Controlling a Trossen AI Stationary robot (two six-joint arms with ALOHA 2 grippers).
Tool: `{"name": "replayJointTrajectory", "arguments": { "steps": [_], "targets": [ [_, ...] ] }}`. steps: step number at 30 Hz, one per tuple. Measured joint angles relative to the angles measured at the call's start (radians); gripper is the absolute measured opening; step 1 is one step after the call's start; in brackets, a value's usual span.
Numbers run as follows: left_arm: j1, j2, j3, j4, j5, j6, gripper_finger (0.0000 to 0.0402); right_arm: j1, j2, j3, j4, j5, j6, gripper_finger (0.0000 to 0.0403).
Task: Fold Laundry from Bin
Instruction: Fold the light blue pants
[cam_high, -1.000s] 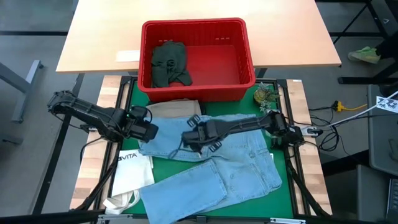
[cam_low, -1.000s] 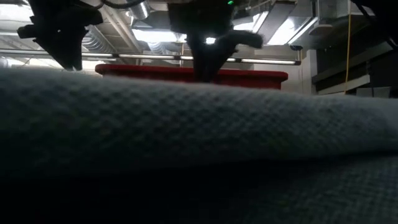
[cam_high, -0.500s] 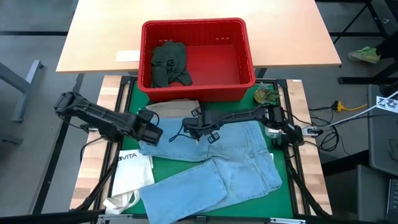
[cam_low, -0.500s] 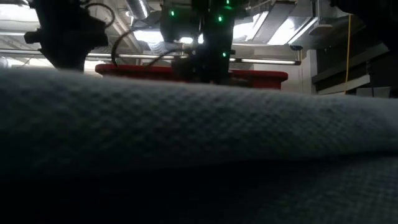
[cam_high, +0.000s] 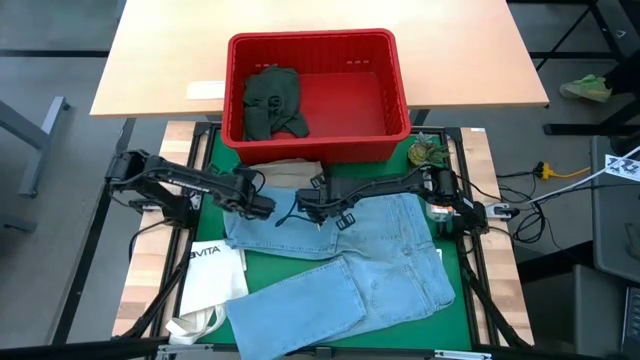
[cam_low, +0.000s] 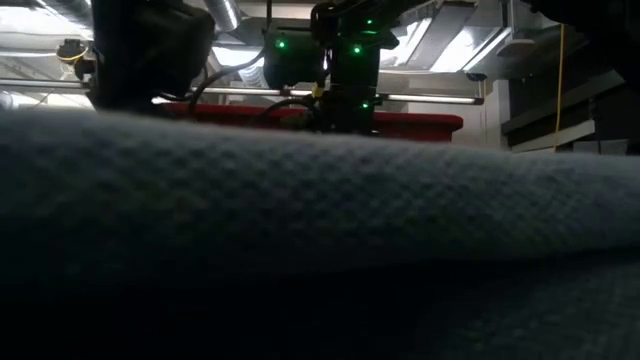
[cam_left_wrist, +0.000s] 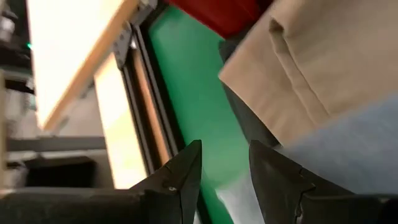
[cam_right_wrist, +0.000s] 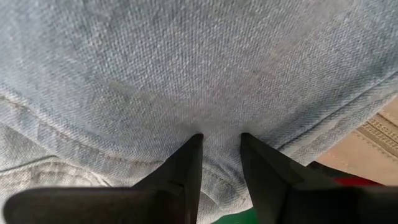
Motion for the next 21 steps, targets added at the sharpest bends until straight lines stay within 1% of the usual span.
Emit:
{"name": "replayJointTrajectory", "arguments": {
  "steps": [2, 4, 8, 10, 16, 18, 21],
  "targets": [
    [0.026, 0.001, 0.0, -0.002, -0.026, 0.052, 0.0128, 0.0, 0.0, 0.0, -0.001, 0.0, 0.0, 0.0113],
    [0.052, -0.004, 0.0, -0.017, -0.028, 0.099, 0.0128, 0.0, 0.0, 0.0, -0.002, -0.001, 0.0, 0.0113],
    [0.087, -0.054, 0.0, -0.102, 0.027, 0.157, 0.0128, 0.0, 0.0, -0.001, -0.003, -0.001, -0.008, 0.0113],
    [0.091, -0.09, 0.0, -0.114, 0.087, 0.163, 0.0128, 0.0, 0.0, -0.001, -0.003, -0.001, -0.008, 0.0113],
    [0.068, -0.203, 0.0, -0.109, 0.373, 0.206, 0.0128, 0.0, 0.0, -0.001, -0.003, -0.002, -0.008, 0.0113],
    [0.056, -0.231, 0.0, -0.108, 0.441, 0.205, 0.0128, 0.0, 0.0, -0.001, -0.004, -0.002, -0.008, 0.0113],
    [0.037, -0.256, 0.0, -0.089, 0.513, 0.202, 0.0128, 0.0, 0.0, -0.001, -0.004, -0.002, -0.008, 0.0113]
  ]
}}
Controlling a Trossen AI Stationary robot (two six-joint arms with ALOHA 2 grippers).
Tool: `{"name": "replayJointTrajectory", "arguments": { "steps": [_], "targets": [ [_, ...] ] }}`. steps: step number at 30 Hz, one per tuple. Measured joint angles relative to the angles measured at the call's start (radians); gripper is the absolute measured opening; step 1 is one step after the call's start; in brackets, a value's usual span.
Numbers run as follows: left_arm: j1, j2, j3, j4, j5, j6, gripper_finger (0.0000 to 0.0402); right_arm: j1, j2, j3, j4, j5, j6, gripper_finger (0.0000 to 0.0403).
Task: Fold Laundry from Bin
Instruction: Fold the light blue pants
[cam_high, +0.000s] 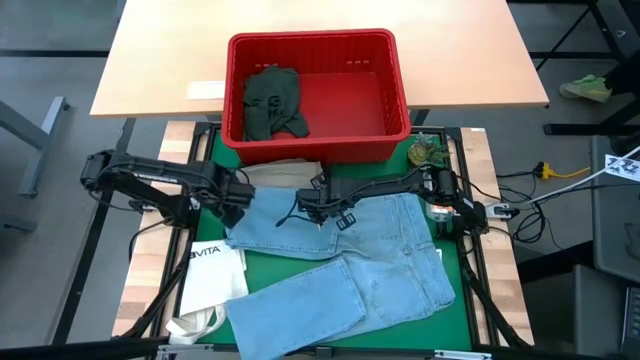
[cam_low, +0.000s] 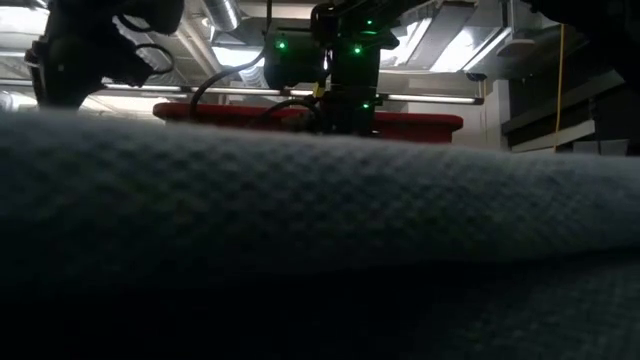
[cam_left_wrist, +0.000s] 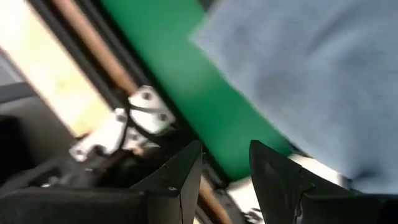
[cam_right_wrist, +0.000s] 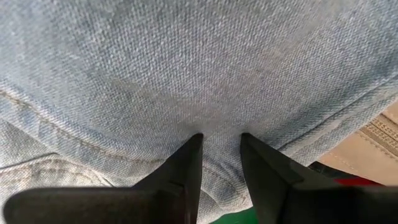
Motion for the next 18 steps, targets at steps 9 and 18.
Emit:
{"name": "replayJointTrajectory", "arguments": {
  "steps": [9, 18],
  "targets": [
    [-0.078, -0.003, 0.0, 0.137, 0.123, 0.008, 0.0128, 0.006, 0.0, 0.0, -0.006, 0.0, 0.0, 0.0113],
    [-0.083, -0.008, 0.0, 0.126, 0.101, 0.014, 0.0128, 0.019, 0.0, 0.0, -0.01, -0.007, -0.003, 0.0113]
  ]
}}
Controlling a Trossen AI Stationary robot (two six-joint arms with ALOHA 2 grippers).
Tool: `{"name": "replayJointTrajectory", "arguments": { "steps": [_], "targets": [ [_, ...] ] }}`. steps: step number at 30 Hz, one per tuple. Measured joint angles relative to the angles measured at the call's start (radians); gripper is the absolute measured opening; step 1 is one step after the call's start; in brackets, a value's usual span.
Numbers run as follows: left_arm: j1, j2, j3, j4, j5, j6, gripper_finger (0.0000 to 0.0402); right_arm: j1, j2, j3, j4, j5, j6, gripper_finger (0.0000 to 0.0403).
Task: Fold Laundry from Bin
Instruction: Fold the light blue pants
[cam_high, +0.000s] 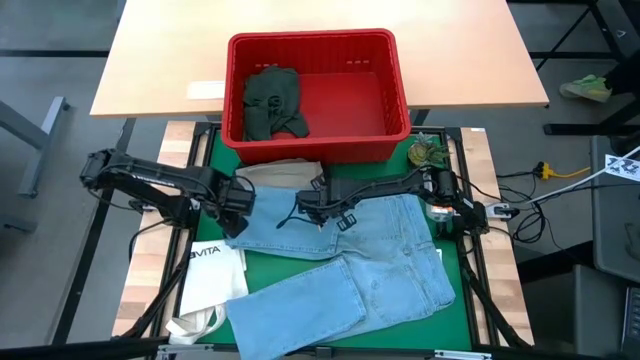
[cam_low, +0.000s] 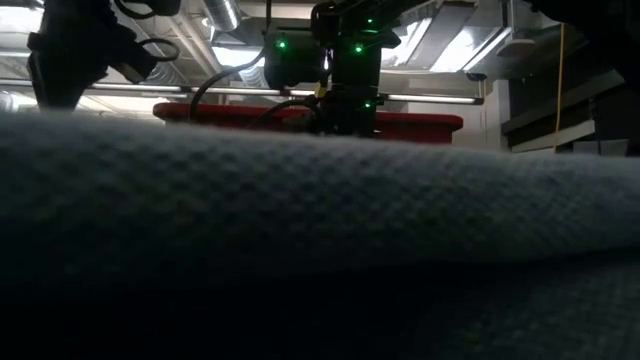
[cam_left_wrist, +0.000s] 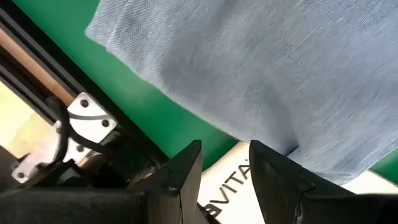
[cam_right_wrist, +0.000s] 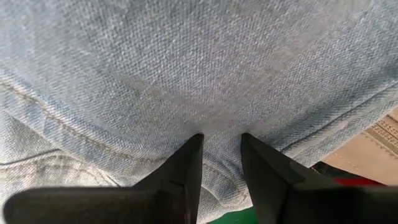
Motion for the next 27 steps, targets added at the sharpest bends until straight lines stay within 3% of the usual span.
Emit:
{"name": "replayJointTrajectory", "arguments": {
  "steps": [6, 12, 17, 27],
  "targets": [
    [-0.014, -0.141, -0.092, 0.007, 0.02, -0.008, 0.0128, 0.0, 0.0, 0.0, -0.001, 0.0, 0.0, 0.0113],
    [-0.014, -0.361, -0.274, 0.212, 0.042, -0.183, 0.0128, 0.0, 0.0, 0.0, 0.002, 0.0, 0.0, 0.0113],
    [-0.021, -0.397, -0.256, 0.268, -0.081, -0.188, 0.0128, 0.0, 0.0, 0.0, 0.005, -0.001, 0.0, 0.0113],
    [-0.021, -0.387, -0.262, 0.192, -0.13, -0.189, 0.0135, 0.0, 0.0, 0.0, 0.006, -0.001, 0.0, 0.0113]
  ]
}}
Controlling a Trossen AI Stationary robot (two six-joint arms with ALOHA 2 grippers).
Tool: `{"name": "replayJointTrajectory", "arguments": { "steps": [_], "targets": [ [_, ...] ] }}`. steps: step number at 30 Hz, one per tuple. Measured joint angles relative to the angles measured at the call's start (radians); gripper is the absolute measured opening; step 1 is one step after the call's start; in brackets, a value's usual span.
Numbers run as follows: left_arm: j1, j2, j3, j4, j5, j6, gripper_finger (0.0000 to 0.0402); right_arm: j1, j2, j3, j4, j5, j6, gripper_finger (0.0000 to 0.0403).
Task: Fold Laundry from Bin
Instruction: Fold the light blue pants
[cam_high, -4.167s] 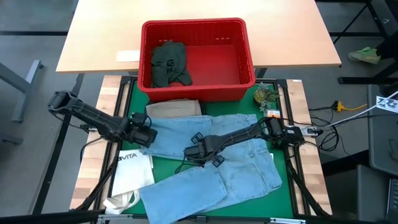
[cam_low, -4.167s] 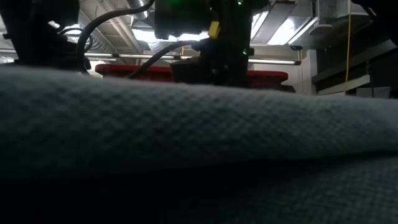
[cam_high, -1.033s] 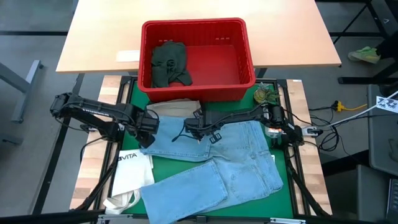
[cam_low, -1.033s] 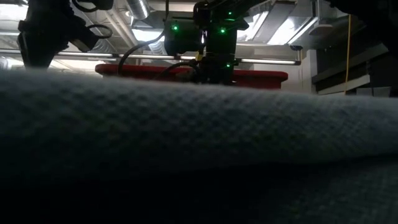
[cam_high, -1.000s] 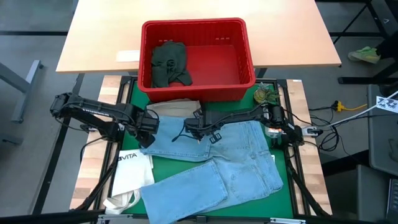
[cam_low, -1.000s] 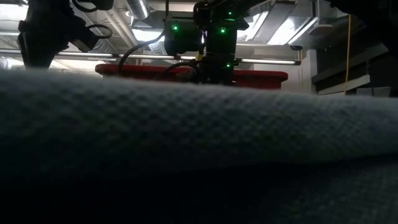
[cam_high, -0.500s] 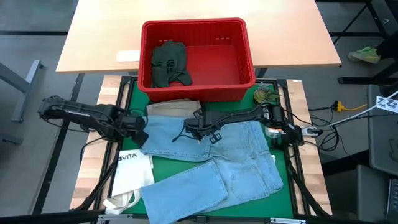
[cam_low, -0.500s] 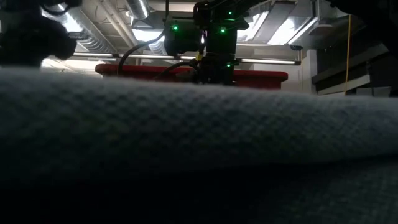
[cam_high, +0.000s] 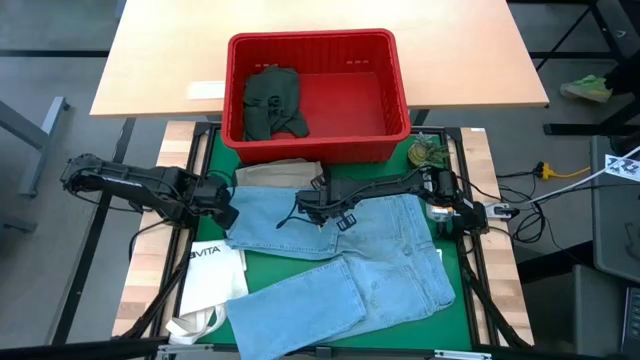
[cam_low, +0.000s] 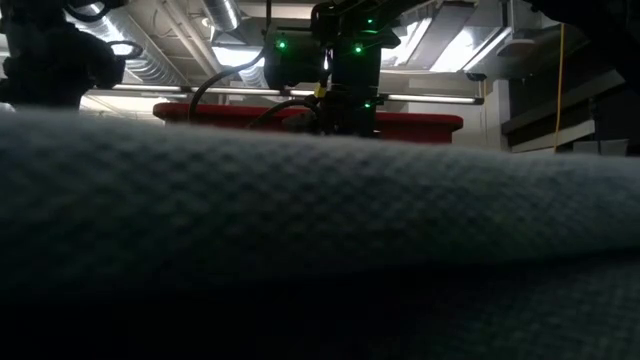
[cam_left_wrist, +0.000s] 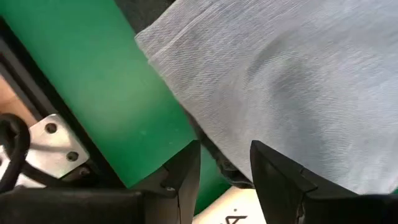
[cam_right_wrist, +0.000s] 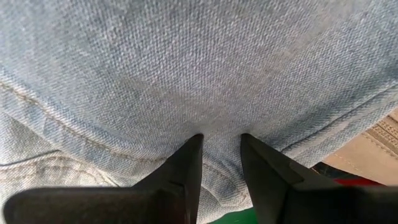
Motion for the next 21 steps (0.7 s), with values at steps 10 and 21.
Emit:
{"name": "replayJointTrajectory", "arguments": {
  "steps": [10, 21],
  "targets": [
    [0.0, 0.022, -0.013, 0.002, 0.0, -0.061, 0.0188, 0.0, 0.0, 0.0, 0.001, 0.0, 0.0, 0.0113],
    [0.002, 0.121, -0.023, 0.045, -0.026, -0.062, 0.0192, 0.001, 0.0, 0.0, -0.003, 0.0, 0.0, 0.0113]
  ]
}}
